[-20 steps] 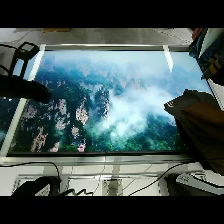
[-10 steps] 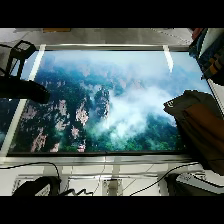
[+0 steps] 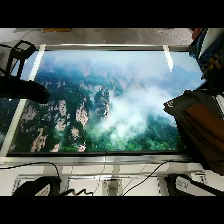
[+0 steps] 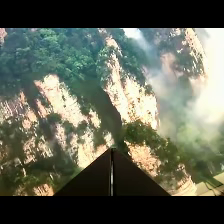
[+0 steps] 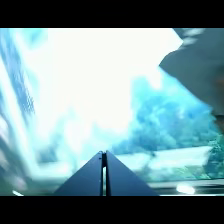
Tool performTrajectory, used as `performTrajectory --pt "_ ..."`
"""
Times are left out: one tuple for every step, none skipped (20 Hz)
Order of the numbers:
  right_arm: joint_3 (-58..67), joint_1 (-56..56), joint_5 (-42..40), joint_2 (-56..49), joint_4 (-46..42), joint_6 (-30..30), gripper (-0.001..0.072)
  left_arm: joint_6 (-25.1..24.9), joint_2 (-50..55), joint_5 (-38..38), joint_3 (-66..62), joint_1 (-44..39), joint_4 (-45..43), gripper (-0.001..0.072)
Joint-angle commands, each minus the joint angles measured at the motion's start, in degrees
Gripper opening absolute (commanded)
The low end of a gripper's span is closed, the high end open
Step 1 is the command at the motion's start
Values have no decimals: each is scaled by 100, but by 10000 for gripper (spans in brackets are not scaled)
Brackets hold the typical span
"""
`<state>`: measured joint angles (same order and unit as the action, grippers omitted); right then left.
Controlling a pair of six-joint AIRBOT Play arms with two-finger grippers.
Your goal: Fold the clothes and pants, and hang the long-sleeved shirts on hangers.
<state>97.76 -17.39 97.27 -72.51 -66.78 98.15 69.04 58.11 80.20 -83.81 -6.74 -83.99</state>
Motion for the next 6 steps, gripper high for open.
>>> performTrajectory --pt "4 1897 -50 35 -1867 39 12 0 -4 -2 0 7 0 13" --pt "2 2402 -92 33 -2551 122 11 -2 -4 -2 0 7 0 13" --pt "2 2793 -131 31 -2975 170 12 0 -4 -2 0 7 0 13" --pt "2 3117 -190 31 -3206 168 12 0 -4 -2 0 7 0 13" --pt "2 3329 -247 31 -3257 168 13 -2 -4 -2 0 7 0 13" --pt "2 3460 -291 31 -3241 168 13 0 -4 0 0 7 0 13"
